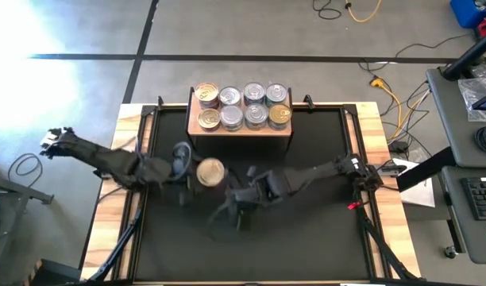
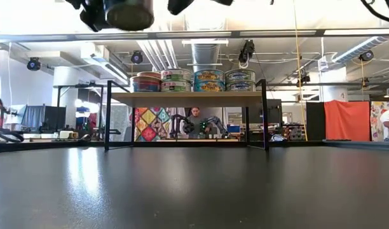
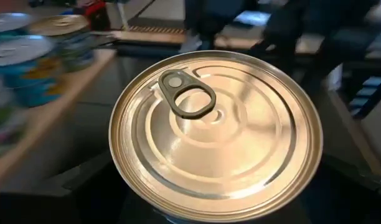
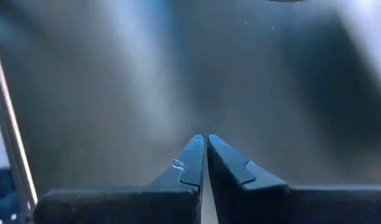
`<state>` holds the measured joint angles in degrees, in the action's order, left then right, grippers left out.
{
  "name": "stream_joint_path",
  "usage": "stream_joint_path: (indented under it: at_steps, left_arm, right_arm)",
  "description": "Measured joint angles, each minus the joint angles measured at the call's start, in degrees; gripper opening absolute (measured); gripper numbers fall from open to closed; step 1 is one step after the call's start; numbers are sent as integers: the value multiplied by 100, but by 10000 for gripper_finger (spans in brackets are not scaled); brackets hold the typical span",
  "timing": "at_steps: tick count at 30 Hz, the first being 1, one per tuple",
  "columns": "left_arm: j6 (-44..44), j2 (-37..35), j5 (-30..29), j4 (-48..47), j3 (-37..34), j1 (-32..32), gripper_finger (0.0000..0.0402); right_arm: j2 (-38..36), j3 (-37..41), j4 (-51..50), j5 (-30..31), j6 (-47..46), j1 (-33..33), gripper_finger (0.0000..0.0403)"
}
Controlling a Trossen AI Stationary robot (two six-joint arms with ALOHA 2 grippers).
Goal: Stack canned seafood by type on shelf
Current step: Stack the blue pink tuna can on the top of the bottom blue pink tuna can on the shelf
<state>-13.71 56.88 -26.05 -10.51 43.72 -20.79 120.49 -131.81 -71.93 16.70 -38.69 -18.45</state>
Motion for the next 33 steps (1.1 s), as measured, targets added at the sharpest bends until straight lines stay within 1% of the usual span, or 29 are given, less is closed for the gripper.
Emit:
stream_joint_path:
  at_steps: [3, 6, 9, 12, 14, 16, 19, 21, 24, 26, 29, 33]
  left_arm:
    - [533, -509, 564, -680, 7, 603, 369]
    - [1060, -838, 1469, -1312, 162, 1312, 369]
    - [1828, -994, 2351, -1957, 384, 2059, 369]
    - [2719, -982, 3012, -2521, 715, 2759, 369]
    - [3349, -895, 3227, -2916, 990, 3176, 369]
    - [3939, -719, 3268, -3431, 1289, 3579, 369]
    - [4471, -359, 3267, -3945, 1682, 4198, 369]
    - [4554, -129, 3499, -3971, 1858, 4615, 369]
    - [4572, 196, 4253, -3785, 1969, 5277, 369]
    - [4596, 390, 4736, -3619, 2022, 5666, 369]
    - [4753, 583, 5248, -3508, 2099, 6137, 368]
    - [4839, 739, 5506, -3489, 2251, 6423, 368]
  right_arm:
    - [0, -234, 20, -353, 719, 369, 13]
    - [-34, -320, 222, -297, 1432, 752, 13]
    - [-105, -312, 646, -295, 2128, 1108, 13]
    - [-125, -319, 1256, -306, 2852, 1398, 13]
    - [-127, -319, 1689, -324, 3397, 1553, 13]
    - [-127, -319, 2065, -326, 3845, 1689, 13]
    - [-126, -319, 2332, -361, 4267, 1878, 13]
    - [-115, -319, 2453, -363, 4507, 1996, 13]
    - [-105, -319, 3026, -368, 4754, 2137, 13]
    - [-105, -319, 3545, -580, 5004, 2218, 13]
    - [-86, -319, 4114, -894, 5089, 2361, 13]
    - [-9, -289, 4132, -927, 4815, 2647, 13]
